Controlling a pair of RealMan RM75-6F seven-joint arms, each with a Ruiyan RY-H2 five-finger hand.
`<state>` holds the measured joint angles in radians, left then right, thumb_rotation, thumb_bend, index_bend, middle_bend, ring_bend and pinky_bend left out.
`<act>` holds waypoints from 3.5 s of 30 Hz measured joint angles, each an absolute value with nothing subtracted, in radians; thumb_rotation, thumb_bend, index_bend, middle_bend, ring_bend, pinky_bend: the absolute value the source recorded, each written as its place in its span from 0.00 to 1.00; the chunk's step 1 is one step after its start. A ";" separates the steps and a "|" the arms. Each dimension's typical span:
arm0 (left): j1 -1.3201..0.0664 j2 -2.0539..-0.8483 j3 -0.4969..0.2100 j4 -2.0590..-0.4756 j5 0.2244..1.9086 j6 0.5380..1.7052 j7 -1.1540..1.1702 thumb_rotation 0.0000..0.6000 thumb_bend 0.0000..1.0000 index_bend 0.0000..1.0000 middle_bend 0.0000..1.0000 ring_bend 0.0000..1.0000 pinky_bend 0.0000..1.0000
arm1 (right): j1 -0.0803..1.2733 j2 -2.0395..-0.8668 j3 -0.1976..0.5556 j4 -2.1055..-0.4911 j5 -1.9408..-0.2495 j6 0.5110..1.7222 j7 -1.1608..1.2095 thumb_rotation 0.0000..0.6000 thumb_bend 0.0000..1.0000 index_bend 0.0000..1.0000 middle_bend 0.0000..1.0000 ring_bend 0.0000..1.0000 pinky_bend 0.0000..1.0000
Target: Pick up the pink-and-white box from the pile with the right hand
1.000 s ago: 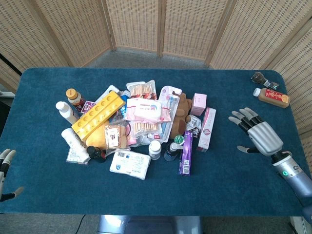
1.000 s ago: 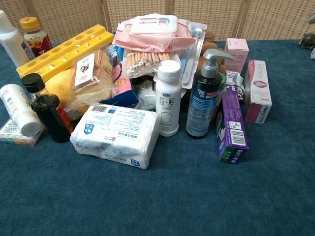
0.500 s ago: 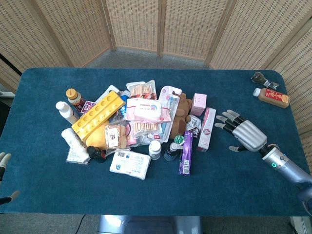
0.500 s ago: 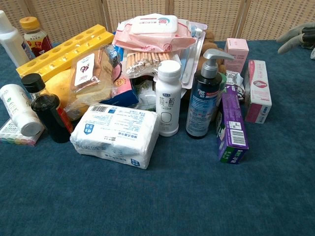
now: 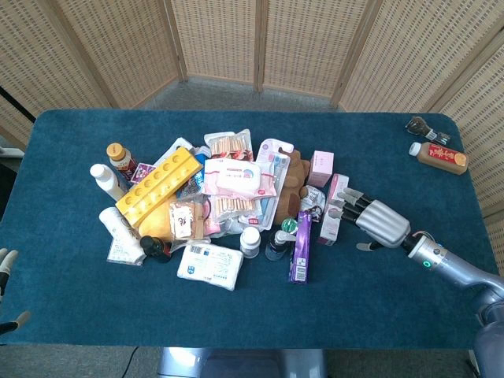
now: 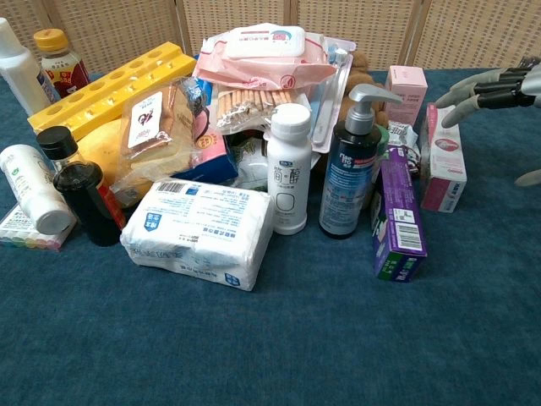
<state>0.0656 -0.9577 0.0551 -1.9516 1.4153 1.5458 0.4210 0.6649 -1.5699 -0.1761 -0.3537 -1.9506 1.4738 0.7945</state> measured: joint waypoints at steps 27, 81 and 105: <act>0.069 -0.971 0.044 -1.994 1.378 1.556 0.486 1.00 0.00 0.00 0.00 0.00 0.00 | 0.749 -1.664 -0.286 -0.182 -1.960 1.365 0.847 1.00 0.00 0.20 0.00 0.00 0.00; 0.053 -0.982 0.042 -1.900 1.406 1.512 0.356 1.00 0.00 0.00 0.00 0.00 0.00 | 0.689 -1.562 -0.245 -0.291 -1.874 1.747 0.799 1.00 0.22 0.66 0.62 0.36 0.29; 0.034 -1.014 0.036 -1.779 1.419 1.468 0.198 1.00 0.00 0.00 0.00 0.00 0.00 | 0.805 -1.298 -0.110 -0.756 -1.838 1.759 0.591 1.00 0.22 0.68 0.63 0.39 0.33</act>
